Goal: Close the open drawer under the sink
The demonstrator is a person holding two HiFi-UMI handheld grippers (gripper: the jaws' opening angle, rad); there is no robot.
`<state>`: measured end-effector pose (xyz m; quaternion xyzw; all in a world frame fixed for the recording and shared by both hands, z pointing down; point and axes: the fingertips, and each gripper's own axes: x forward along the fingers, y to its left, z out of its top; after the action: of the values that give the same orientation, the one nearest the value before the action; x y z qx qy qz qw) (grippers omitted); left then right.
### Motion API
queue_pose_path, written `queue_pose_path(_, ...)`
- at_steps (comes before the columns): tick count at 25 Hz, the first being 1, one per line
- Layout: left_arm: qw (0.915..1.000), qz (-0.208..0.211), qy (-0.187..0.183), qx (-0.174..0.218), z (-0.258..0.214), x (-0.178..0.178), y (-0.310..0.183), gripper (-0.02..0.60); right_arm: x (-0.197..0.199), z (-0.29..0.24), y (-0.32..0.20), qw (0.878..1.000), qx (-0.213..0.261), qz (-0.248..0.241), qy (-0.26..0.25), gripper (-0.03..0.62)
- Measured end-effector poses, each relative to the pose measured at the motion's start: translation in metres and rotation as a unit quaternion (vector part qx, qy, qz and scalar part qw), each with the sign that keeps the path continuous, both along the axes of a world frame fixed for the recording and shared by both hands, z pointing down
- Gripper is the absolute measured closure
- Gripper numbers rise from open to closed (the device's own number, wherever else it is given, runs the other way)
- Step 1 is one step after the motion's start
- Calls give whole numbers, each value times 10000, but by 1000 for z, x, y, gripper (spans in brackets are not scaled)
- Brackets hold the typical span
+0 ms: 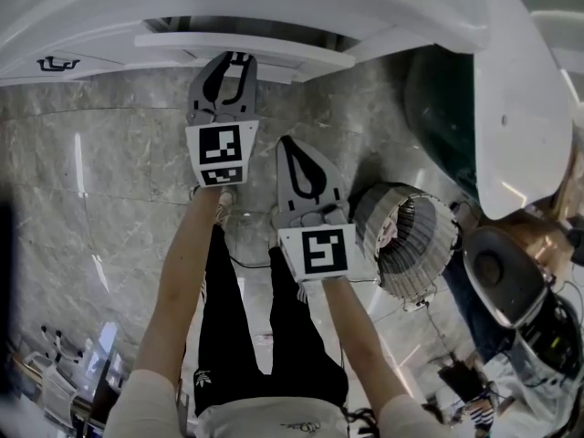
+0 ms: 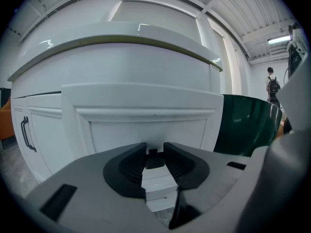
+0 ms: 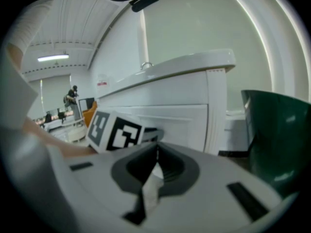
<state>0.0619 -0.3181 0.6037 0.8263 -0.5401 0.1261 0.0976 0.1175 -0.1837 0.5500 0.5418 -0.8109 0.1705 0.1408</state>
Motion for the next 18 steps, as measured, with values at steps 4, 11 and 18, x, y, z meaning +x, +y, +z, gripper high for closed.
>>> queue_pose_path(4,10000,-19,-22,-22,0,2,-7,448,2,0,-4,10000,-1,18,0,565)
queue_pose_path(11,10000,-3,-52,-15,0,4,-19,448,2,4,-9,10000,-39,31,18,565)
queue_pose_path(18,10000,-45,-26,-35,1,6,-23,448,5,7,-12,9999,-29,89,123,565)
